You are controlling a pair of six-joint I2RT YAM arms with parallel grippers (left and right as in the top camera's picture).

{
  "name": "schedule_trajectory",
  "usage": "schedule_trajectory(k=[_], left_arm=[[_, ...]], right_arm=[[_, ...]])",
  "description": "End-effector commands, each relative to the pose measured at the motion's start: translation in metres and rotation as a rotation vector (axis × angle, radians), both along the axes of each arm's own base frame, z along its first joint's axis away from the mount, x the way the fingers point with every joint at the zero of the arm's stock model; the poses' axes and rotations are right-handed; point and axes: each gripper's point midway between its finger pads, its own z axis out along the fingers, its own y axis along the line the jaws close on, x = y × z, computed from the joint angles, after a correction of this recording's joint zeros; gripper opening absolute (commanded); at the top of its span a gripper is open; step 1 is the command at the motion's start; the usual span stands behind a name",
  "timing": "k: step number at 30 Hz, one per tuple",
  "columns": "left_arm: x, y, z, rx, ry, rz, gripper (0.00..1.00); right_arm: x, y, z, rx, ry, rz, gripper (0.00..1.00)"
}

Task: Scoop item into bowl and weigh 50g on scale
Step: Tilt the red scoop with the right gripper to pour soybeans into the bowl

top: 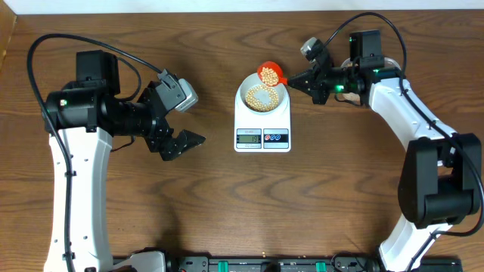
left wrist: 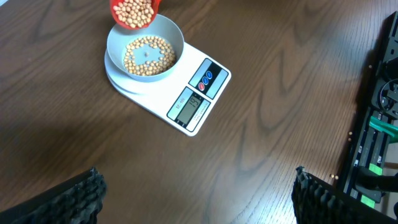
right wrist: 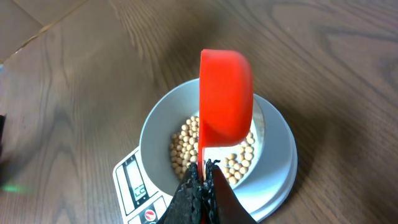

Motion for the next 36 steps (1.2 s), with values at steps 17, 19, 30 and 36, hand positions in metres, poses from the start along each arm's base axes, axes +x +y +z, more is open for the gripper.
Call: schedule_trajectory(k=[17,19,30,36], left_arm=[[-0.002,0.001,-0.002,0.004,0.006,-0.003,0.98],[-0.002,0.001,-0.002,0.004,0.006,-0.003,0.98],[-0.002,0.001,-0.002,0.004,0.006,-0.003,0.98],[-0.002,0.001,-0.002,0.004,0.006,-0.003,0.98]], right_arm=[[-0.007,0.011,0.016,-0.113,-0.122,0.02,0.01],[-0.004,0.008,0.013,-0.132,-0.125,0.006,0.01],[-0.008,0.015,0.023,-0.137,-0.167,0.025,0.01],[-0.003,0.013,0.016,-0.222,-0.198,-0.004,0.01]])
